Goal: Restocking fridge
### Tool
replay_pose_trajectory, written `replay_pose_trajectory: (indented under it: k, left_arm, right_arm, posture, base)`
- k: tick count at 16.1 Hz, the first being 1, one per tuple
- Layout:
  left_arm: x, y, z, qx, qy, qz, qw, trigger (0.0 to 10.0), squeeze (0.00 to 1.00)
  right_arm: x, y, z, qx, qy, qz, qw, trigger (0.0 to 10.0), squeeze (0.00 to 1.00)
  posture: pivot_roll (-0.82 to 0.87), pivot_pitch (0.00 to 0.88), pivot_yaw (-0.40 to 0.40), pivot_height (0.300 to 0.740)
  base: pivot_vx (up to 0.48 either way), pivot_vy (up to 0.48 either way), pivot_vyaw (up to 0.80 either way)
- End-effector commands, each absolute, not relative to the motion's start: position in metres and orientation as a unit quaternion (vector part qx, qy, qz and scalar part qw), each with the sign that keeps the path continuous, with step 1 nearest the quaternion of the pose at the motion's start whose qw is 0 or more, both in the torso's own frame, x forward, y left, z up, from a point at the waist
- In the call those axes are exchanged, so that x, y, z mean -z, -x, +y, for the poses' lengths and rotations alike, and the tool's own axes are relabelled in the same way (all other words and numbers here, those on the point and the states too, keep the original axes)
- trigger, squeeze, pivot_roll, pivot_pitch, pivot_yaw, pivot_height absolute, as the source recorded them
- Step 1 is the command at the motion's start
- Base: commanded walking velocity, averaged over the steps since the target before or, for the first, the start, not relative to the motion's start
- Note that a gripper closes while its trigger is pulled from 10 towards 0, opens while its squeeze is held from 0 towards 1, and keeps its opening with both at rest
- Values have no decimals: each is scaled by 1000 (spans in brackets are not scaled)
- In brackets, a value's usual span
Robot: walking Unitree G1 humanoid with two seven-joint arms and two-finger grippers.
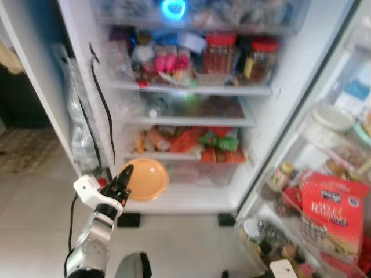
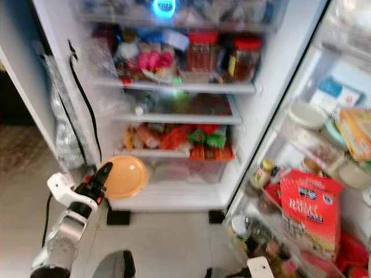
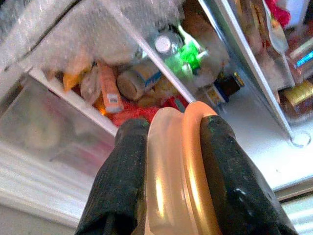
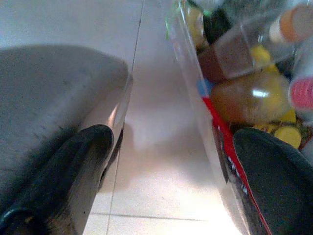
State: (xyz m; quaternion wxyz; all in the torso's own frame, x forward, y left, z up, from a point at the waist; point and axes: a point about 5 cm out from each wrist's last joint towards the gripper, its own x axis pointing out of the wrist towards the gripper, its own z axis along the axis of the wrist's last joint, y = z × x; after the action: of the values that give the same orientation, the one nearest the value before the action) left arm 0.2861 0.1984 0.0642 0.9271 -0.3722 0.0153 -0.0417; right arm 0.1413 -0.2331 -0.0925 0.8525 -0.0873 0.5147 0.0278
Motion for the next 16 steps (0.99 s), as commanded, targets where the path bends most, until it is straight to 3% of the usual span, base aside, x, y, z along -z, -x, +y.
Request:
replay_pose_trajectory:
  k: [1, 16]
  left_arm:
    - [-72, -290, 195, 50, 377, 4, 925, 10000, 0]
    - [-72, -291, 192, 64, 378, 10, 924, 10000, 0]
  right_arm:
    - [92, -142, -232, -30, 82, 512, 854, 10000, 0]
    - [93, -142, -231, -30, 74, 512, 855, 10000, 0]
  posture:
    - [-106, 0, -51, 631]
    - [-104, 0, -48, 631]
  base:
    - [277, 0, 0]
    - [288, 0, 0]
